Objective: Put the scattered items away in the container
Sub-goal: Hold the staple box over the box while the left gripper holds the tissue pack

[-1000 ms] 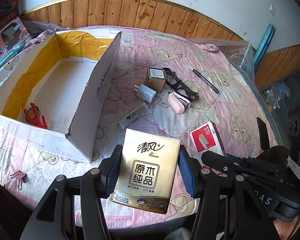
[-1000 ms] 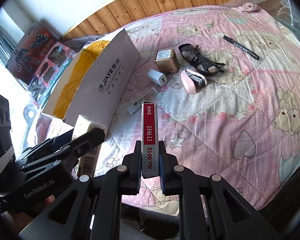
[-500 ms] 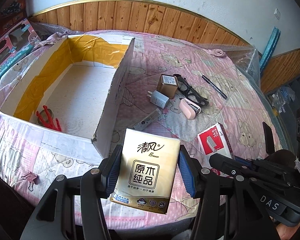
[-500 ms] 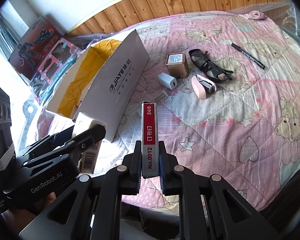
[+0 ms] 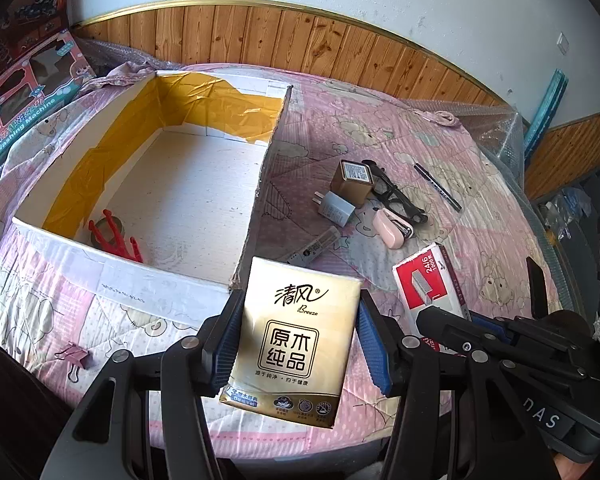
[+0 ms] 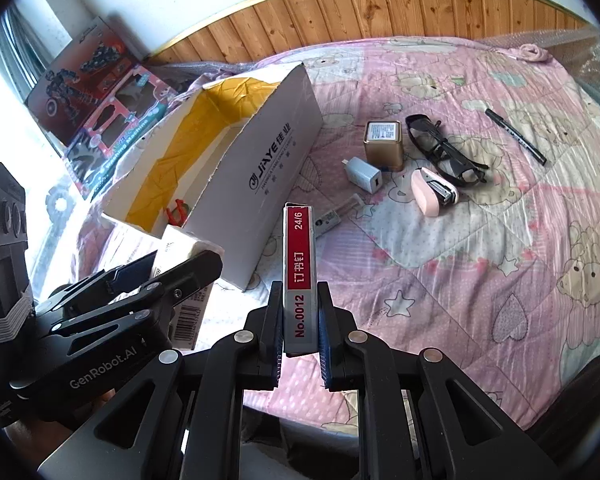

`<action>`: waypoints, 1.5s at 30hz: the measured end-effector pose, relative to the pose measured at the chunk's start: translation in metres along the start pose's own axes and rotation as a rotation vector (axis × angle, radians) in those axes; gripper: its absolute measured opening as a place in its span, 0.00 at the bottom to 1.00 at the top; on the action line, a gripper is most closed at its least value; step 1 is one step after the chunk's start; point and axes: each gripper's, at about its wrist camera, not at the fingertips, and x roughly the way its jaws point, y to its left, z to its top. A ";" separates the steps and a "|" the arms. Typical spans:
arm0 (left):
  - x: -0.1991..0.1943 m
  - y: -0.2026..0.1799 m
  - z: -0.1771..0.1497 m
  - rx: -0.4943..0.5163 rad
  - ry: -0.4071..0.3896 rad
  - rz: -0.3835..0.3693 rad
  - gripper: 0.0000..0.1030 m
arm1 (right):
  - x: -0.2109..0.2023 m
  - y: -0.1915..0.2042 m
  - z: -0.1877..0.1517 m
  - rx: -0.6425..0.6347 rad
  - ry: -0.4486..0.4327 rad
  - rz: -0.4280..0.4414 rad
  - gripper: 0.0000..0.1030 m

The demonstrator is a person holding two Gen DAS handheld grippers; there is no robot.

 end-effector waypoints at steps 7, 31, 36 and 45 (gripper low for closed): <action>-0.005 0.014 0.003 -0.031 -0.012 -0.016 0.53 | 0.001 0.018 0.008 -0.036 -0.006 -0.001 0.15; -0.045 0.052 0.022 -0.127 -0.099 -0.057 0.53 | -0.005 0.075 0.039 -0.154 -0.057 0.031 0.15; -0.049 0.063 0.026 -0.147 -0.112 -0.051 0.53 | 0.000 0.088 0.045 -0.176 -0.056 0.042 0.15; -0.050 0.081 0.034 -0.180 -0.127 -0.046 0.53 | 0.009 0.103 0.054 -0.205 -0.046 0.055 0.15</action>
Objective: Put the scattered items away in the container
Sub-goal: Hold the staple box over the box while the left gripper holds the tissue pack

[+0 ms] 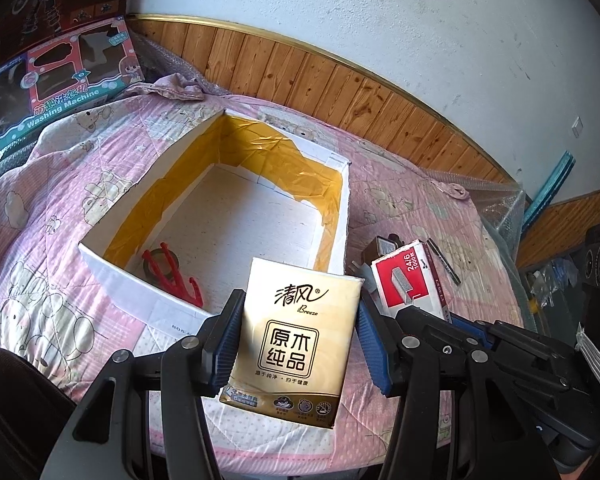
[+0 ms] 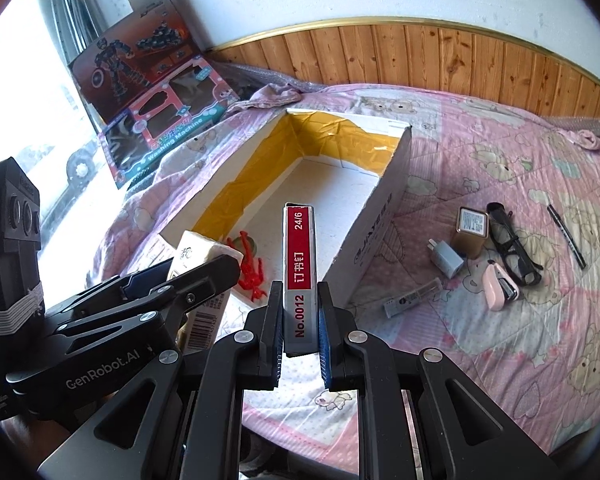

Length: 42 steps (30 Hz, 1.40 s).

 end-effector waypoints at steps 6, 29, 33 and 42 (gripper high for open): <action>0.003 0.010 0.008 -0.017 -0.006 0.004 0.53 | 0.007 0.008 0.009 -0.015 0.003 0.009 0.15; 0.021 0.045 0.044 -0.069 -0.032 0.024 0.53 | 0.040 0.029 0.040 -0.065 0.019 0.027 0.15; 0.028 0.052 0.051 -0.076 -0.032 0.033 0.53 | 0.048 0.030 0.045 -0.070 0.026 0.029 0.15; 0.046 0.066 0.065 -0.086 -0.024 0.047 0.53 | 0.066 0.031 0.058 -0.076 0.036 0.026 0.15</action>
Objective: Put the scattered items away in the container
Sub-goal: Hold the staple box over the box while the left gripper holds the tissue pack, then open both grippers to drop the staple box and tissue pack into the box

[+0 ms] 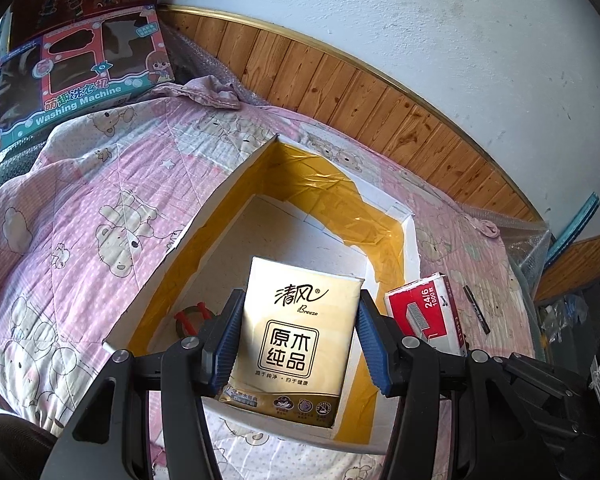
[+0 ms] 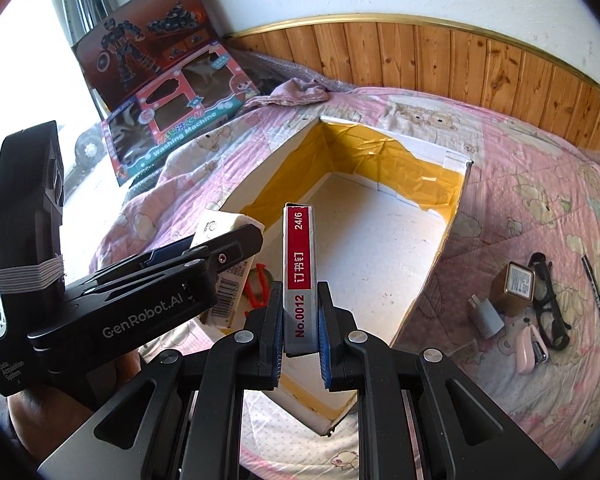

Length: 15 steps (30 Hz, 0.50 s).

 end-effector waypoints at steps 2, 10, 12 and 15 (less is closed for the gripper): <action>0.004 0.002 0.004 0.001 -0.001 0.002 0.53 | 0.005 -0.001 0.003 -0.002 0.004 -0.002 0.15; 0.020 0.007 0.023 0.000 -0.001 0.005 0.53 | 0.023 -0.004 0.017 -0.004 0.018 -0.002 0.15; 0.024 0.008 0.027 0.001 0.001 0.009 0.53 | 0.027 -0.006 0.019 -0.003 0.024 0.000 0.15; 0.033 0.011 0.034 -0.002 0.011 0.010 0.53 | 0.035 -0.009 0.024 0.003 0.035 0.003 0.15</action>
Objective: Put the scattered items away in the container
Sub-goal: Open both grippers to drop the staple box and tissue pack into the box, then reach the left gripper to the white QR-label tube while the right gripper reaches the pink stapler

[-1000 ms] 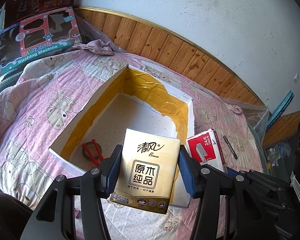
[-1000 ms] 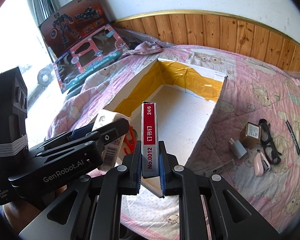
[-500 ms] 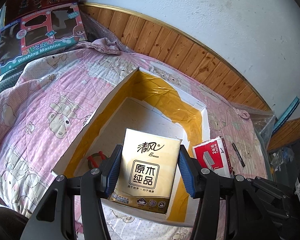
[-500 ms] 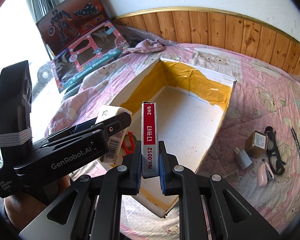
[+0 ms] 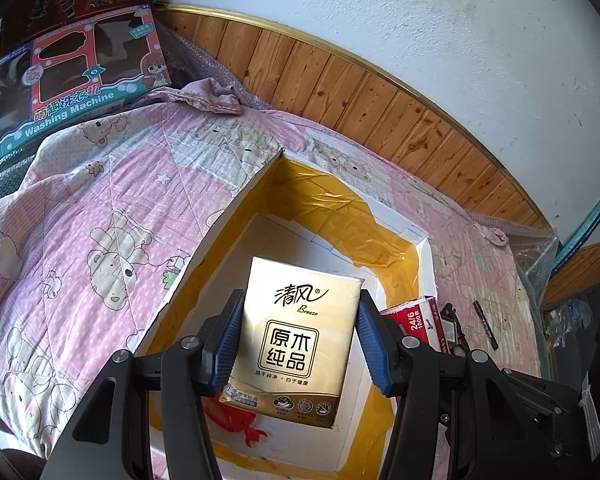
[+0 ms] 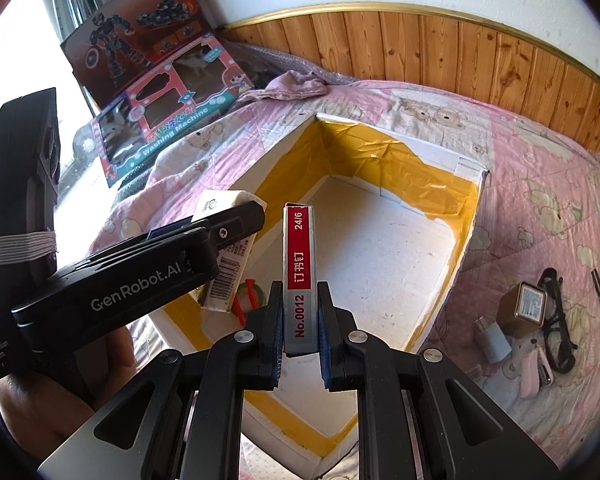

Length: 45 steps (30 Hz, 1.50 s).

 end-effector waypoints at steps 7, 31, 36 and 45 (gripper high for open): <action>0.025 0.006 0.011 -0.008 0.050 0.019 0.53 | 0.019 -0.005 0.009 -0.001 0.026 -0.002 0.15; 0.089 0.006 0.015 0.041 0.238 0.148 0.56 | 0.075 -0.038 0.026 0.018 0.138 -0.037 0.29; 0.056 0.000 0.011 0.024 0.159 0.134 0.56 | 0.024 -0.031 0.014 0.010 0.002 0.061 0.29; -0.049 -0.080 -0.064 0.245 -0.054 0.048 0.56 | -0.082 -0.062 -0.088 0.133 -0.199 0.120 0.42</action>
